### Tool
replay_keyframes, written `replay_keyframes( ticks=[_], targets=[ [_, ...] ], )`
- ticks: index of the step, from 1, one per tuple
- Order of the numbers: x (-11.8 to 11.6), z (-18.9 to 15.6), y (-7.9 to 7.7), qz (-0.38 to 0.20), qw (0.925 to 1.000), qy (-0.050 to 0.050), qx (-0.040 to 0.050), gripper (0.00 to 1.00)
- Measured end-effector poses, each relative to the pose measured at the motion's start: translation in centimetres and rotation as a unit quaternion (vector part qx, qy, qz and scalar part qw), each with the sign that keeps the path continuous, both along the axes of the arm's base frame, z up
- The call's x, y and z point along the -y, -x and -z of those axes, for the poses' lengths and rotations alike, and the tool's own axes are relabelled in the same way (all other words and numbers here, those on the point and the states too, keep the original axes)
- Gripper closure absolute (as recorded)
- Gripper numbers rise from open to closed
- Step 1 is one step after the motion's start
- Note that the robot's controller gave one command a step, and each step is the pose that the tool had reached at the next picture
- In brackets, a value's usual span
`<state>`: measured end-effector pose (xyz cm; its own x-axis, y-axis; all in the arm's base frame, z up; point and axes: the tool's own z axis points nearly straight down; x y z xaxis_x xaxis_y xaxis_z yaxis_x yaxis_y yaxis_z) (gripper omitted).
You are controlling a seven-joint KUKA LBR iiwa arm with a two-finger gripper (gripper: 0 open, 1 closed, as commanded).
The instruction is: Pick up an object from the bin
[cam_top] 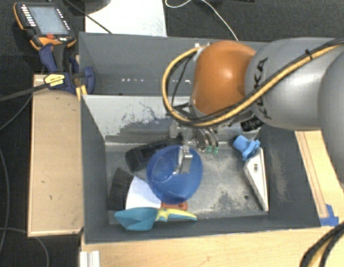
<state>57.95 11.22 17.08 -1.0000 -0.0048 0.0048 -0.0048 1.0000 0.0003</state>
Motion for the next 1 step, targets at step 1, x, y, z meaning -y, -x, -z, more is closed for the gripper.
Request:
replay_keyframes(
  ticks=[1],
  targets=[
    [0.07,-0.5,-0.15,0.002,1.0,0.0,0.0039,0.0]
  ],
)
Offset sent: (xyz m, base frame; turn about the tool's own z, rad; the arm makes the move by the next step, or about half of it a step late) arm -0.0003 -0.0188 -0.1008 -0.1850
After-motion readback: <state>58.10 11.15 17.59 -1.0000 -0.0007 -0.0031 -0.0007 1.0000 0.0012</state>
